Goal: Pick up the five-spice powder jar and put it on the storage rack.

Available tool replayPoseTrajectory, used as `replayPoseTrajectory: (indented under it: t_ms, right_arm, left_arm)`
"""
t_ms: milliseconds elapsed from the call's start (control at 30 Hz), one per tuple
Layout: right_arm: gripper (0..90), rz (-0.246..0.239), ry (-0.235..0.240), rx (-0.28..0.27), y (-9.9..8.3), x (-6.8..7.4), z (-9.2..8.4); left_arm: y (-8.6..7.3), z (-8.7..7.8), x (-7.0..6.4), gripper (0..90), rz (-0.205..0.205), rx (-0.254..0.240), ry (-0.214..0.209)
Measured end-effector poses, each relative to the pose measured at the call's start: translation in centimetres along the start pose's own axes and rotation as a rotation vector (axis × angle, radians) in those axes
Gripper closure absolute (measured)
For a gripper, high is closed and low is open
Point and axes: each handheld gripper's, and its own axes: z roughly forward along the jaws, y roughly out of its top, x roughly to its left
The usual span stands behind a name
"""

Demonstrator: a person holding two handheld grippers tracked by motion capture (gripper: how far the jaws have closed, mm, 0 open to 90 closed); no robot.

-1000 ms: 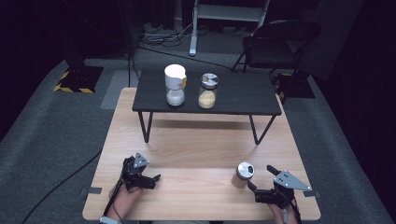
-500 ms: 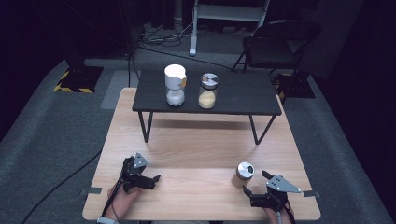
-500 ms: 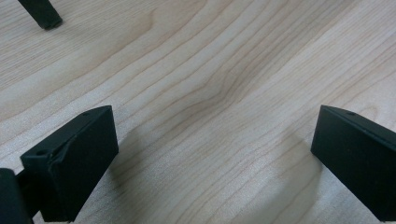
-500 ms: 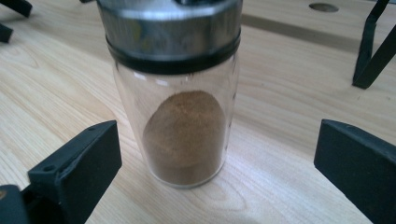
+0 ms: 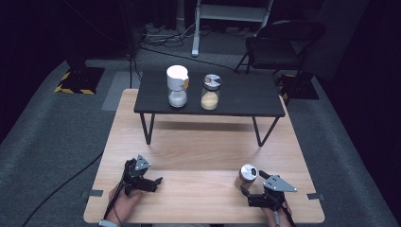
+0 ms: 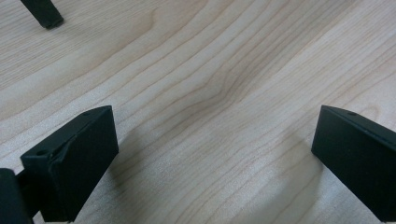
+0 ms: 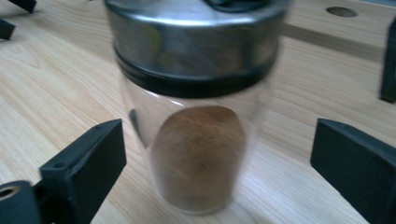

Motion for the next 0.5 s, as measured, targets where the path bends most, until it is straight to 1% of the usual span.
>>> replayPoseTrajectory:
  t_ms: [100, 133, 200, 233, 300, 333, 500]
  right_arm:
    - [8.2, -0.014, 0.005, -0.005, 0.2, 0.3, 0.5]
    - [9.5, -0.017, -0.001, -0.007, 0.2, 0.4, 0.7]
    - [13.7, -0.018, 0.007, -0.004, 0.4, 0.4, 1.2]
    - [16.2, -0.021, 0.002, 0.002, 0.5, 0.5, 1.4]
    - [28.1, -0.016, 0.018, 0.003, 0.5, 0.3, 1.7]
    - [29.1, -0.018, 0.021, -0.003, 0.5, 0.3, 1.7]
    - [29.6, 0.004, 0.032, 0.023, 1.3, 0.0, 1.8]
  left_arm:
    - [0.0, 0.0, 0.0, 0.4, -0.001, 0.0, 0.001]
    - [0.0, 0.0, 0.0, 0.4, 0.0, 0.0, 0.002]
    - [0.0, 0.0, 0.0, 0.4, 0.0, 0.0, 0.002]
    - [0.0, 0.0, -0.1, 0.4, -0.002, 0.0, 0.002]
    - [0.0, 0.0, -0.1, 0.3, -0.001, 0.0, 0.003]
    - [0.0, 0.0, -0.1, 0.3, -0.003, 0.0, 0.003]
    - [0.0, 0.1, -0.2, 0.3, -0.008, -0.001, 0.008]
